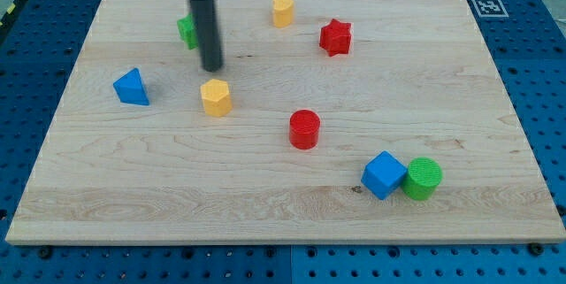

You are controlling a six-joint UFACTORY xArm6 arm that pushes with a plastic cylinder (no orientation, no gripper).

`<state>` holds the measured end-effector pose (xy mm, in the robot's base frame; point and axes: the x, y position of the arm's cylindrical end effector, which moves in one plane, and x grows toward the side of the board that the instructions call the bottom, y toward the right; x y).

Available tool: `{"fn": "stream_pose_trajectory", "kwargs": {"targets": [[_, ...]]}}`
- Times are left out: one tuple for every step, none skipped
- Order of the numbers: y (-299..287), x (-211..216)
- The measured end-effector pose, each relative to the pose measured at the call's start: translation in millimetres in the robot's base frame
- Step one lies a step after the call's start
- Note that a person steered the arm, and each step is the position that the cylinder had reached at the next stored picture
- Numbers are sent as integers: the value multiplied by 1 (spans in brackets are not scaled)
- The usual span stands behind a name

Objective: Push the blue triangle to the bottom of green star

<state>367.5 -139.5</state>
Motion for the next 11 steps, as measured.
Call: {"fn": "stream_pose_trajectory", "kwargs": {"targets": [[-79, -8], [-120, 27], [-119, 84], [-80, 96], [-55, 46], [-55, 25], [-73, 30], [-111, 27], [-97, 2], [-42, 11], [-4, 20]]}}
